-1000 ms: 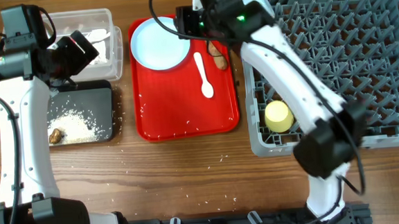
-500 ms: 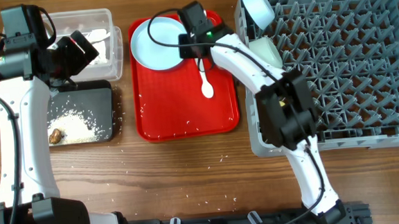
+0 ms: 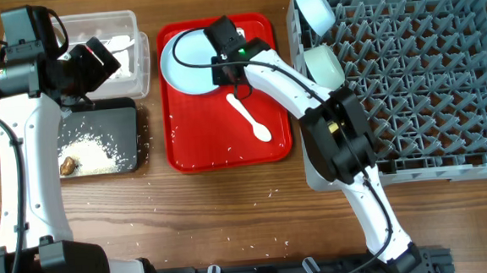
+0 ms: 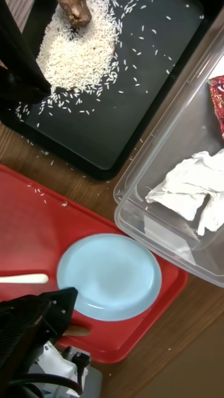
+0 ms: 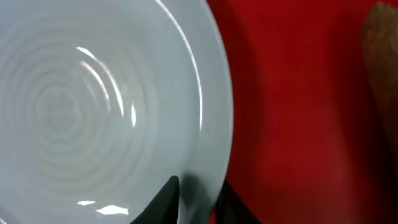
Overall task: Sort waste into correct bins and load items into the dishwasher rack
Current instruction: 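Reach the right gripper to the light-blue plate and grip its rim, then lift the light-blue plate and stand it upright in the rack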
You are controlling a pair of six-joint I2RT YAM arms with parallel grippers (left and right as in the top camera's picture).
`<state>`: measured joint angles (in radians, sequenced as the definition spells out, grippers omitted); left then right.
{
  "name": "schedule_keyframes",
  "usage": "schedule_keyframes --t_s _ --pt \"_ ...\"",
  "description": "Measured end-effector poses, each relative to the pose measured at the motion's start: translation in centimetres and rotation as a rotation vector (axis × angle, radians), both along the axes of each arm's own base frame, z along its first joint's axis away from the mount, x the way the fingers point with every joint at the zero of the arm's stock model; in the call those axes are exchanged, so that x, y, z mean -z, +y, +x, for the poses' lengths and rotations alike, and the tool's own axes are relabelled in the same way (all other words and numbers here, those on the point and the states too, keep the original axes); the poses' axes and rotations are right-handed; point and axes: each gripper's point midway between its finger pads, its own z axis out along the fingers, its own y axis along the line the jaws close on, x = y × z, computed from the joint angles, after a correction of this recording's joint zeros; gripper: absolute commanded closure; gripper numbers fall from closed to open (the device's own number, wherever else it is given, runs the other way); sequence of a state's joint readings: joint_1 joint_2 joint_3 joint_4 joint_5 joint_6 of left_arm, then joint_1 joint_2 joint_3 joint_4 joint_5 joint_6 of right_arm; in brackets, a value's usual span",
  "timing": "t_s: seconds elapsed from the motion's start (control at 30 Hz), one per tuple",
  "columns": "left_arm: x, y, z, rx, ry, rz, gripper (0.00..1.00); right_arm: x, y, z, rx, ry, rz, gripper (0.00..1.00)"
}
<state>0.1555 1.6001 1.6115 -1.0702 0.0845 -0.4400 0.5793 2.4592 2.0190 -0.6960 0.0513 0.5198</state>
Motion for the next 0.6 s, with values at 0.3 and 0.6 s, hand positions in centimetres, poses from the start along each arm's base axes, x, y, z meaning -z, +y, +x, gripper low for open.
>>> schedule_keyframes --t_s 0.3,0.6 --pt "0.0 0.0 0.0 0.0 0.0 0.0 0.0 -0.1 -0.6 -1.7 0.0 0.113 0.019 0.95" --pt "0.0 0.0 0.0 0.0 0.0 0.0 0.0 -0.8 -1.2 -1.1 -0.069 0.079 -0.009 0.96"
